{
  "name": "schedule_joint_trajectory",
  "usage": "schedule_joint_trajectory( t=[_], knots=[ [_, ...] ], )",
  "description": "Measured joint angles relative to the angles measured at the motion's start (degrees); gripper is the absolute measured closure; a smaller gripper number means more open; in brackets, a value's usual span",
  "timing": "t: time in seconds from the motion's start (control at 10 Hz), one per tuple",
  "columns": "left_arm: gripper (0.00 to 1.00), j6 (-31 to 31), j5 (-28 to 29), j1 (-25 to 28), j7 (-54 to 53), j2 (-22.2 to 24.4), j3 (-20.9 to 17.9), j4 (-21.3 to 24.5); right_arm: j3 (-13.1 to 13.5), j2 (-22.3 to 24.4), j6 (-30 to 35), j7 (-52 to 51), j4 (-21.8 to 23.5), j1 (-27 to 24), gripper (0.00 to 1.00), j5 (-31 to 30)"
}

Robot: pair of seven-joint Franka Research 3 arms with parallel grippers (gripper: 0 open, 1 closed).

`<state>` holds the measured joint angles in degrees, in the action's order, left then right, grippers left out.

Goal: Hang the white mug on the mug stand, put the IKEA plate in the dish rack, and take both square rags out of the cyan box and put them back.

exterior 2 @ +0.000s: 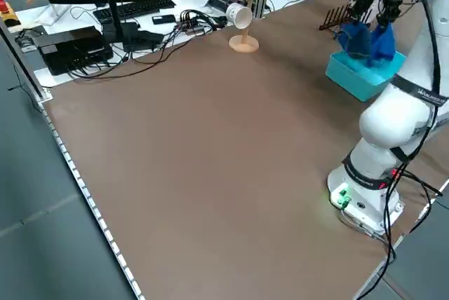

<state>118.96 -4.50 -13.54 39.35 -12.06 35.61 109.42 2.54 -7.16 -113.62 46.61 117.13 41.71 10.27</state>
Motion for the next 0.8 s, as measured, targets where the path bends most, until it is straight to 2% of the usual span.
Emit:
schedule_joint_trajectory(
  t=[0.3,0.4,0.5,0.8],
  knots=[
    [0.96,2.88,8.75,-1.04,6.41,-7.84,3.04,-0.02,0.25,3.18,15.82,-10.27,-9.43,-8.93,0.96,-0.02],
    [0.95,3.45,9.71,-1.4,7.21,-10.08,3.06,-0.1,0.35,4.19,19.1,-15.43,-10.94,-12.85,0.96,-0.02],
    [0.89,3.61,9.89,-1.21,7.27,-11.45,3.02,-0.31,0.42,4.84,20.93,-20.44,-11.12,-16.53,0.96,-0.03],
    [0.44,3.57,9.96,-0.24,7.27,-11.16,3.03,-1.71,0.47,4.45,19.67,-28.12,-8.47,-21.85,0.96,-0.11]
  ],
)
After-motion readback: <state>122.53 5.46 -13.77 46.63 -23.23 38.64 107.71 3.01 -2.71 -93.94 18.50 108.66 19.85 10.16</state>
